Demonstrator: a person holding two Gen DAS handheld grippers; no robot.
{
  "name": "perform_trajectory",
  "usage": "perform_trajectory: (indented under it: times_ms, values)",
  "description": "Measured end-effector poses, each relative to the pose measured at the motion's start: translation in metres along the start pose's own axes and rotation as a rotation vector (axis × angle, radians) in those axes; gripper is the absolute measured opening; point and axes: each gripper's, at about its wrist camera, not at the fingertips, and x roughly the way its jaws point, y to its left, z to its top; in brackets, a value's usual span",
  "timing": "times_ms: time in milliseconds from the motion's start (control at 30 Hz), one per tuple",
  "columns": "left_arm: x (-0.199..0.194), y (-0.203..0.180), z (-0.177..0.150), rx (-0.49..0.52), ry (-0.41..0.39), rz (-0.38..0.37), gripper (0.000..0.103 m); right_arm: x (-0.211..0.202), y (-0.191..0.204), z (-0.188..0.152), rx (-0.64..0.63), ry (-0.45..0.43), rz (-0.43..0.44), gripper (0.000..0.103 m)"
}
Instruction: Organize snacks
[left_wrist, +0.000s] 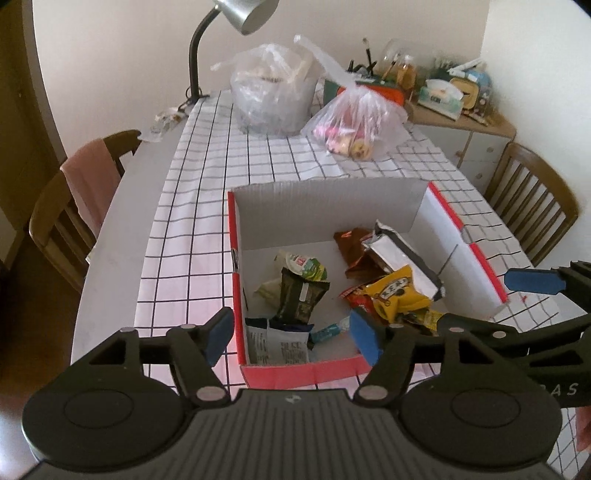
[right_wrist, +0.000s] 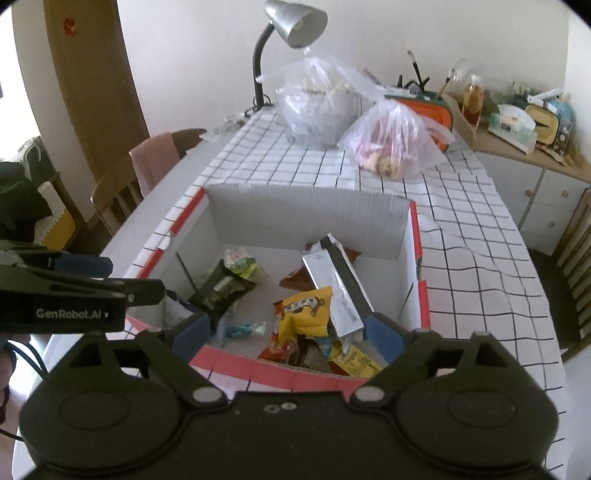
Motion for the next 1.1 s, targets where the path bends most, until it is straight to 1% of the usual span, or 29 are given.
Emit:
perform_trajectory:
  times_ms: [167,333,433,667,833,1000,1100]
  values:
    - [-0.021,-0.002,-0.005,0.0,-0.04,-0.027,0.07,-0.023,0.005,-0.002,0.003,-0.038,-0.002,0.096]
    - [-0.038,-0.004,-0.012,0.004,-0.071,-0.055,0.077,-0.045,0.008,-0.005,0.003,-0.078,-0.003,0.097]
    - [-0.047,-0.004,-0.018,0.0,-0.083,-0.07,0.078,-0.057,0.009,-0.008,0.009,-0.101,-0.002,0.103]
    - [-0.064,-0.004,-0.032,-0.004,-0.106,-0.095,0.081,-0.079,0.003,-0.02,0.042,-0.128,0.001,0.103]
    - [-0.076,-0.005,-0.041,-0.003,-0.13,-0.098,0.088,-0.09,-0.001,-0.03,0.082,-0.14,-0.003,0.103]
    - [-0.084,-0.004,-0.046,-0.022,-0.139,-0.115,0.099,-0.101,-0.001,-0.038,0.1,-0.158,-0.008,0.103]
    - [-0.09,-0.006,-0.049,-0.024,-0.152,-0.11,0.099,-0.107,0.0,-0.042,0.1,-0.171,-0.009,0.103]
